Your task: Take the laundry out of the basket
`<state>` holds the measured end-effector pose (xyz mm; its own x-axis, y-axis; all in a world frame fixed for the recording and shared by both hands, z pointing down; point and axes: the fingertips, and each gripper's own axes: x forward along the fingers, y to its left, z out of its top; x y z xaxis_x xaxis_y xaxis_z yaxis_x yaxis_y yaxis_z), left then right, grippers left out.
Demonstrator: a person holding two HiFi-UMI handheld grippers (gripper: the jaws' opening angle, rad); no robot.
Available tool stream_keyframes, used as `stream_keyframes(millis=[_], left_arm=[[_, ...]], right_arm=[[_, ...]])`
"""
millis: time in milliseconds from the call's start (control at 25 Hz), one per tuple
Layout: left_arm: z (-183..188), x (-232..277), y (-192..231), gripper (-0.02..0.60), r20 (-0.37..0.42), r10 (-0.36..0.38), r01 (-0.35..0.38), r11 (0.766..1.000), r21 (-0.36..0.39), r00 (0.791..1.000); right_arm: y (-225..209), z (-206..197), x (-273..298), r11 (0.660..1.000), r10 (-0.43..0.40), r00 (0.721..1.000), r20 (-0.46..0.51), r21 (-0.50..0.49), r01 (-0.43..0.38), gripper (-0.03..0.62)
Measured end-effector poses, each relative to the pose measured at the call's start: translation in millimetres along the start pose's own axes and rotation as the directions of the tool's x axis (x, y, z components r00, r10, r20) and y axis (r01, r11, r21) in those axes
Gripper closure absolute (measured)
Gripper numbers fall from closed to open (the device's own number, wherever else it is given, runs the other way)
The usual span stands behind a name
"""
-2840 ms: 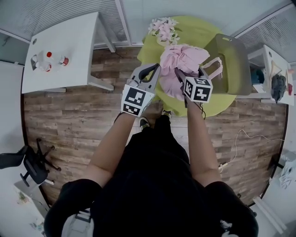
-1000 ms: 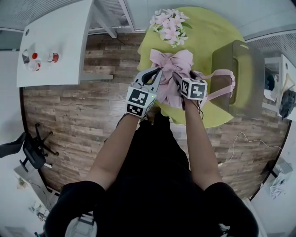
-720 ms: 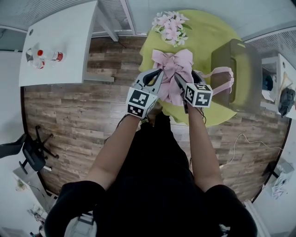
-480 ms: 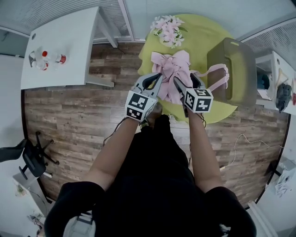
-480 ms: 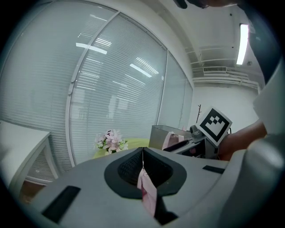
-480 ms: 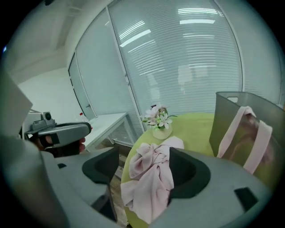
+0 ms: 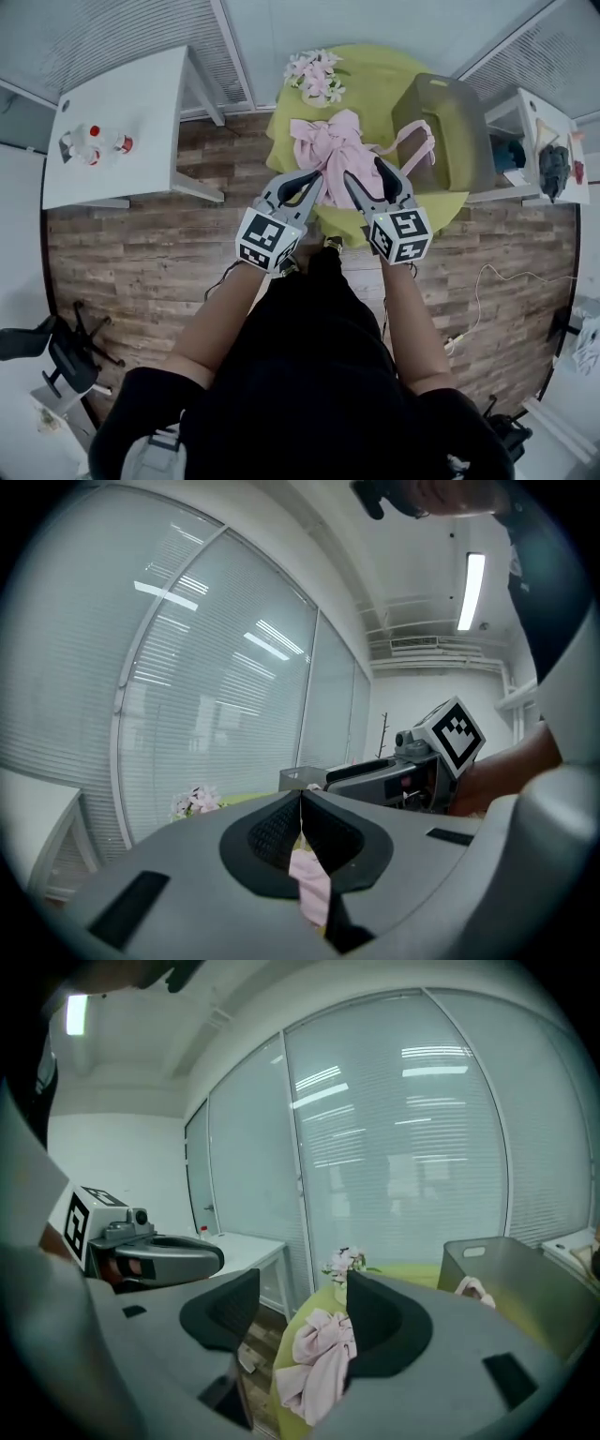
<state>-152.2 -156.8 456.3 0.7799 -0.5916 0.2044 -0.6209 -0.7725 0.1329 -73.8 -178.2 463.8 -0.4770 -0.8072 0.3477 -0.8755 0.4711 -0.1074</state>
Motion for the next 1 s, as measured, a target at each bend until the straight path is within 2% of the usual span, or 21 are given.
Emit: stream_keyframes(millis=[160, 360, 480, 680, 1000], left_arm=[[25, -16, -20, 0.571, 0.053, -0.039, 0.038, 0.999, 0.016, 0.998], [54, -25, -42, 0.571, 0.102, -0.084, 0.081, 0.996, 0.039, 0.991], [69, -31, -53, 0.571, 0.12, -0.115, 0.108, 0.992, 0.066, 0.986], [91, -41, -61, 0.571, 0.159, -0.125, 0.108, 0.988, 0.114, 0.979], [103, -42, -70, 0.571, 0.158, -0.152, 0.131, 0.982, 0.137, 0.976]], right_arm=[[17, 29, -35, 0.999, 0.018, 0.996, 0.082, -0.03, -0.015, 0.337], [33, 54, -66, 0.997, 0.015, 0.985, 0.173, -0.071, -0.003, 0.502], [46, 65, -78, 0.996, 0.04, 0.975, 0.218, -0.092, -0.021, 0.559], [60, 84, -94, 0.992, 0.074, 0.96, 0.269, -0.119, -0.043, 0.571], [64, 94, -108, 0.988, 0.093, 0.955, 0.283, -0.144, -0.053, 0.571]])
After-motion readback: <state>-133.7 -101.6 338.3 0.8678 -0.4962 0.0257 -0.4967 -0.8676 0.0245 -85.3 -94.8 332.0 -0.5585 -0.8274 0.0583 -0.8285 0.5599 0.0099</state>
